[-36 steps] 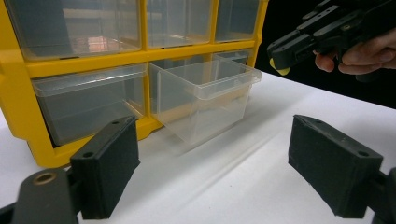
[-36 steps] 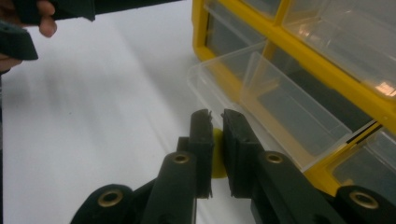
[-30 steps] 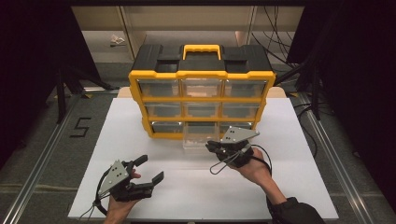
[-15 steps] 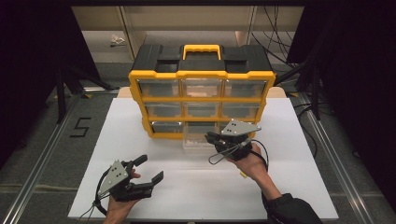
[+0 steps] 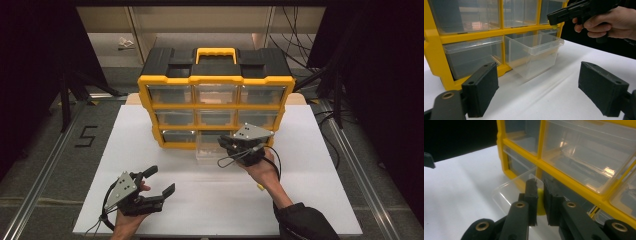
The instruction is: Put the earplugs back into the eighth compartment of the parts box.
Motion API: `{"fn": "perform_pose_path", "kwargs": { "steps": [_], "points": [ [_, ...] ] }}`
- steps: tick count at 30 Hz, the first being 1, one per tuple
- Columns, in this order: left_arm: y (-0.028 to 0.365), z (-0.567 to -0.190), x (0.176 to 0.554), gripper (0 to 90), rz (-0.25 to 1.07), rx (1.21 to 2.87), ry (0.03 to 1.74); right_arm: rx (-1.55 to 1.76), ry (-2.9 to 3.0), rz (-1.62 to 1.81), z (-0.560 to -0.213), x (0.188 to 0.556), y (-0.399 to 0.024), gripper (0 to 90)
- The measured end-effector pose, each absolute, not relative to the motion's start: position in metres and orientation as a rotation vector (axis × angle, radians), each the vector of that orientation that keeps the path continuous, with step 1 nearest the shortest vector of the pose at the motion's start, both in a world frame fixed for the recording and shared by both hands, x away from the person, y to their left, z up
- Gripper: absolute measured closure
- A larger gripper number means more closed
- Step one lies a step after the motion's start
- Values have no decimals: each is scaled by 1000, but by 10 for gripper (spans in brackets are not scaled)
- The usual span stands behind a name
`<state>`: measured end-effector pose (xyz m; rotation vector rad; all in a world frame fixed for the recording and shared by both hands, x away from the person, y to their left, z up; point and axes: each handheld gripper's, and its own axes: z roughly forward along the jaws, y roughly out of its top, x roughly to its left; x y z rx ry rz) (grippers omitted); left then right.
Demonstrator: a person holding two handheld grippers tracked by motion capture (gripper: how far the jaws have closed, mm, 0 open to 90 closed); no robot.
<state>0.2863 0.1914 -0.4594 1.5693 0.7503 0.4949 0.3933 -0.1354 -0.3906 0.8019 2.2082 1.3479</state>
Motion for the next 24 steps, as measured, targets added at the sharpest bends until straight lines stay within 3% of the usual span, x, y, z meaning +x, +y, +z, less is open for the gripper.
{"fn": "perform_pose_path", "kwargs": {
  "steps": [9,19,24],
  "points": [
    [191,-460,286,161,496,1572,750,846,2204,1327,-400,402,-136,764],
    [191,-459,287,161,495,1572,754,892,2180,1391,-393,402,-138,470],
    [192,-459,287,161,495,1571,754,878,2217,1401,-389,396,-136,397]
  ]
}}
